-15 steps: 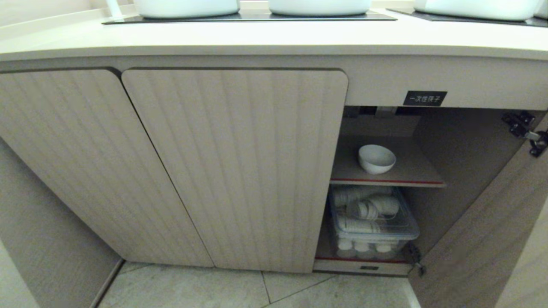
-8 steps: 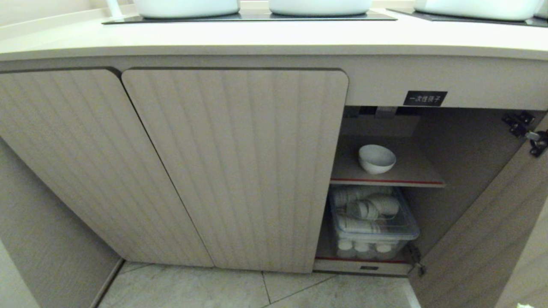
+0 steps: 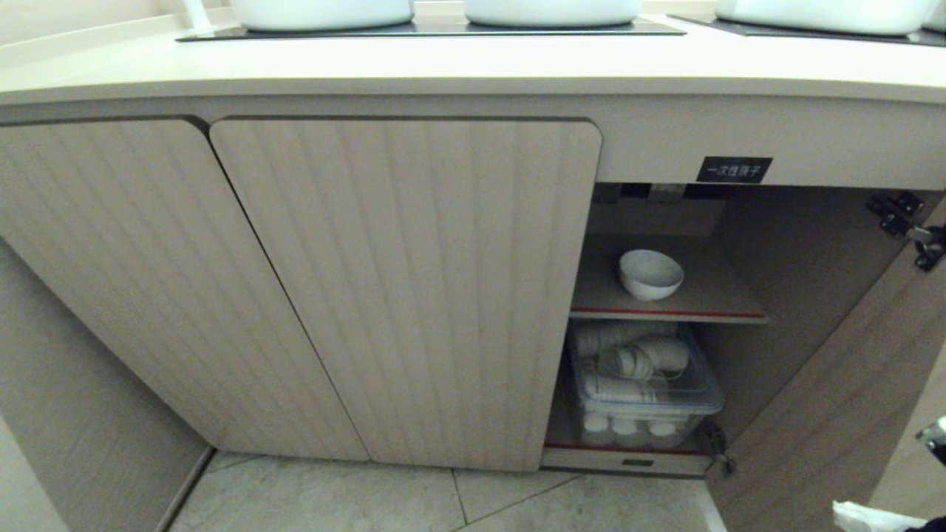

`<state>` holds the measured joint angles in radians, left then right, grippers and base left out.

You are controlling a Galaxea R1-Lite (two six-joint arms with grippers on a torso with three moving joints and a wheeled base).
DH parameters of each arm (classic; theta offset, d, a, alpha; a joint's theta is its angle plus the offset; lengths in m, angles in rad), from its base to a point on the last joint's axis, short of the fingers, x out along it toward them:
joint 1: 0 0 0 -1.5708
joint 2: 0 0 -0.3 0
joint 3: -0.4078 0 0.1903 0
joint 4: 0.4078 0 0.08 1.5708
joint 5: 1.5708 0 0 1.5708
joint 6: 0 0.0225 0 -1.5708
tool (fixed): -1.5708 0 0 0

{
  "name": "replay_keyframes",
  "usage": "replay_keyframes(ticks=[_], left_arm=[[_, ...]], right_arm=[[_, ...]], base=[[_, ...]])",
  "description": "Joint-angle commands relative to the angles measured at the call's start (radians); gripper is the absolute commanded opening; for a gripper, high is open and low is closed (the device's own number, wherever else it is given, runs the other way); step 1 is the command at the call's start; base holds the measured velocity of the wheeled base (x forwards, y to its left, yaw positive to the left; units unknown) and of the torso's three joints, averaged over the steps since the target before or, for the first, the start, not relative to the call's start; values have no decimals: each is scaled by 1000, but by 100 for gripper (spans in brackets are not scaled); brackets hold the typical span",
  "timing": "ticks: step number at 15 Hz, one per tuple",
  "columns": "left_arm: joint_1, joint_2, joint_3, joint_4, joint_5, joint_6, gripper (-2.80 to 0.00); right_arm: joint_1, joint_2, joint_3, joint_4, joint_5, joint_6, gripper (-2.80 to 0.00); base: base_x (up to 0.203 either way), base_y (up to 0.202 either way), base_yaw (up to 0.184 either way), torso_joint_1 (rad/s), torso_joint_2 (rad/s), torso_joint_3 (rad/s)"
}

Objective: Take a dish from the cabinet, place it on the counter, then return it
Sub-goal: Take the bowl from the cabinet

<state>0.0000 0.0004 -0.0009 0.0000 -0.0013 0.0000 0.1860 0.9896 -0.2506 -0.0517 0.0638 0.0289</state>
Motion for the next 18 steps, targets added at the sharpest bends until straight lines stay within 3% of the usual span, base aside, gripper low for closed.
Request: replay_keyframes(ticks=[1, 4, 7, 9, 11, 18], left_arm=[[0, 0, 1, 0, 0, 0, -280], [0, 0, 1, 0, 0, 0, -280], [0, 0, -1, 0, 0, 0, -280], [0, 0, 1, 0, 1, 0, -280], [0, 0, 1, 0, 0, 0, -280], [0, 0, 1, 0, 1, 0, -280]], right_arm=[[3, 54, -2, 2, 1, 26, -280], [0, 132, -4, -5, -2, 75, -280], [-5, 191, -4, -78, -3, 195, -280], [-9, 235, -10, -87, -3, 211, -280], [-21, 264, -12, -172, -5, 273, -280], [-43, 354, -42, -342, 11, 290, -280]], base=[[0, 0, 0, 0, 0, 0], [0, 0, 0, 0, 0, 0], [0, 0, 0, 0, 0, 0], [0, 0, 0, 0, 0, 0], [0, 0, 0, 0, 0, 0], [0, 0, 0, 0, 0, 0]])
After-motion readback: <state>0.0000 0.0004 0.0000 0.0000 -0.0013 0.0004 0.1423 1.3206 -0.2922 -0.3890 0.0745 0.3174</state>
